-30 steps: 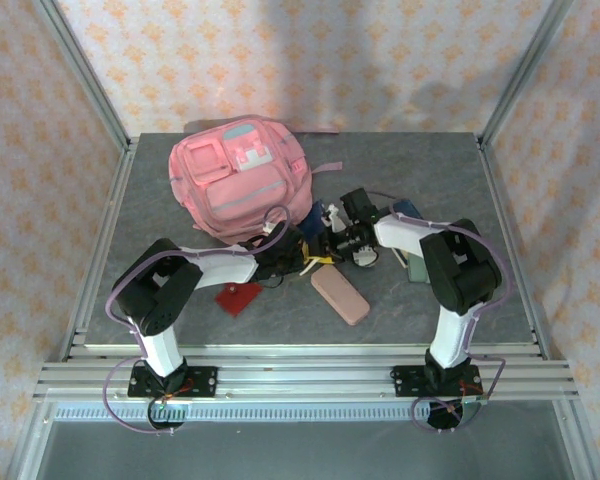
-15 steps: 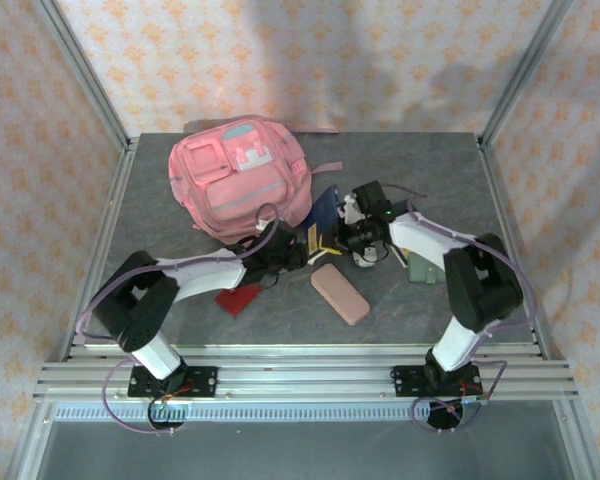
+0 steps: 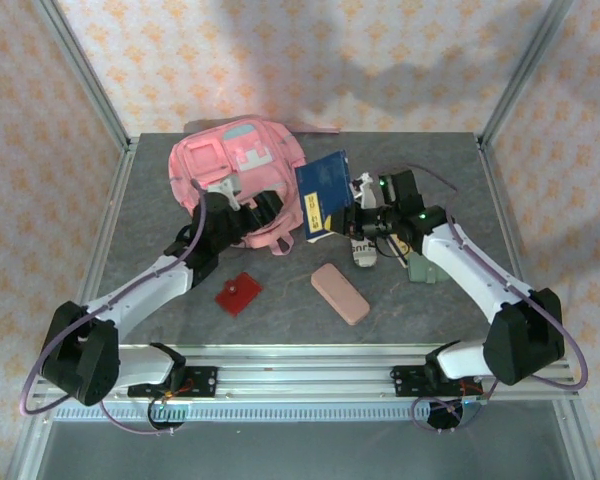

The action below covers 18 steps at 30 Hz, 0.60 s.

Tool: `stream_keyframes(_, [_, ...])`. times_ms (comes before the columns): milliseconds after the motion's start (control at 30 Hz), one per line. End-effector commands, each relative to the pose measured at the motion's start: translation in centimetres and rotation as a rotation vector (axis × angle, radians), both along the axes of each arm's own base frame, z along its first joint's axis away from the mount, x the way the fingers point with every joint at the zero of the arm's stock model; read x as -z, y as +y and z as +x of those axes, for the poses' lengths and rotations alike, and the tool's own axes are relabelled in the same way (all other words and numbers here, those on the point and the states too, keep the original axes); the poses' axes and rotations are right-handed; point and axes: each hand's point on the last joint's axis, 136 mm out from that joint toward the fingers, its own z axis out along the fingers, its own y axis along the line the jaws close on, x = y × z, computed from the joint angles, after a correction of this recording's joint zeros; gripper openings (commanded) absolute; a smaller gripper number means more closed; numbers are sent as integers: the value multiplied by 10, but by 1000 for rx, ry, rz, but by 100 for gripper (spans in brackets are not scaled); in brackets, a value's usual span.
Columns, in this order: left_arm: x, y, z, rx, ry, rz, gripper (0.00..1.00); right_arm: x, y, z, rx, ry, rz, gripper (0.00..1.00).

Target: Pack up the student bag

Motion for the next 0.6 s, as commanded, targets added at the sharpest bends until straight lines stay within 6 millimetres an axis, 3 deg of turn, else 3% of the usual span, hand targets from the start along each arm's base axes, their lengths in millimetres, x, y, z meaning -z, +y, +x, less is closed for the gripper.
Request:
stream_keyframes(0, [-51, -14, -9, 138, -158, -135, 89, -59, 18, -7, -123, -155, 142, 0])
stream_keyframes(200, [-67, -31, -19, 266, -221, -173, 91, -82, 50, -40, -306, -199, 218, 0])
stream_keyframes(333, [-75, -33, -24, 293, -262, -194, 92, -95, 57, -59, -397, -229, 273, 0])
stream_keyframes(467, [-93, -38, -36, 354, -324, -257, 89, -92, 56, -57, -396, -238, 255, 0])
stream_keyframes(567, [-102, -33, -42, 372, -352, -296, 76, -80, 56, -52, -387, -216, 230, 0])
